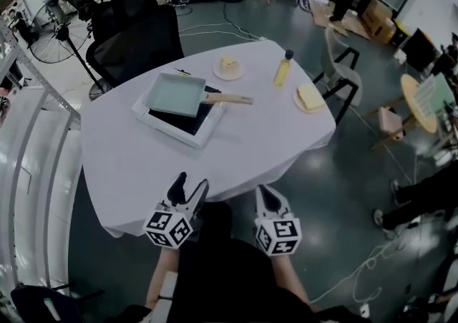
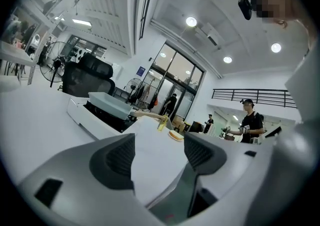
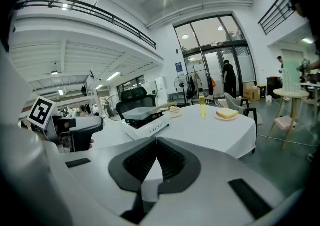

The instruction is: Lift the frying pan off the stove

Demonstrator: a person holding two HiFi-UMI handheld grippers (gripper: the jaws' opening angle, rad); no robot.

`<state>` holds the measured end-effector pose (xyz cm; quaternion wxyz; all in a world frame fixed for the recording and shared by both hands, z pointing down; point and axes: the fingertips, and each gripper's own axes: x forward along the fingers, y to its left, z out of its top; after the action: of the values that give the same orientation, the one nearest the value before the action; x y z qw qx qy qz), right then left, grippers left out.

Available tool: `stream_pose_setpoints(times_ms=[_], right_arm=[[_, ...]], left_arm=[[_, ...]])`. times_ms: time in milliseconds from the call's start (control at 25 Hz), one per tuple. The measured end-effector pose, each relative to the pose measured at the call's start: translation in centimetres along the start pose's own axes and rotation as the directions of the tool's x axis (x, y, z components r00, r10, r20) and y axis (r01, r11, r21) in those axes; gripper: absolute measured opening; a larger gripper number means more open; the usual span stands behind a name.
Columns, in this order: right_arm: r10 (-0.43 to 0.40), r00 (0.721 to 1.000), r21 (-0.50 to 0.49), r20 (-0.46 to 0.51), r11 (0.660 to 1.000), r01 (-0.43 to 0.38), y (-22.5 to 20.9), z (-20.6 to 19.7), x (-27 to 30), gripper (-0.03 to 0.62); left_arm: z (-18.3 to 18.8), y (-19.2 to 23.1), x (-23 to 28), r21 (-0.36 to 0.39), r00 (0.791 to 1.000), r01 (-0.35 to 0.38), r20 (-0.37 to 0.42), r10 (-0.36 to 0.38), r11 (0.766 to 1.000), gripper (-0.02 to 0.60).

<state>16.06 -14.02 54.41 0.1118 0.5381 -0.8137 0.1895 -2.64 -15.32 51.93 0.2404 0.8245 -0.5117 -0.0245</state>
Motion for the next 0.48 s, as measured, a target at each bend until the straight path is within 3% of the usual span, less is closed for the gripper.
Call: stream_pose_setpoints(times_ms=[200, 480], right_arm=[[0.018, 0.999, 0.004, -0.028, 1.0, -0.018, -0.3, -0.7, 0.8, 0.006], [0.023, 0.999, 0.003, -0.032, 1.0, -0.023, -2.4, 1.4, 4.0, 0.006]], left_arm=[[-1.1, 0.3, 0.8, -0.009, 1.0, -0.009, -0.03, 0.009, 1.0, 0.29], [0.2, 0.7, 4.1, -0.024, 0.999, -0.013, -0.032, 0.013, 1.0, 0.29]])
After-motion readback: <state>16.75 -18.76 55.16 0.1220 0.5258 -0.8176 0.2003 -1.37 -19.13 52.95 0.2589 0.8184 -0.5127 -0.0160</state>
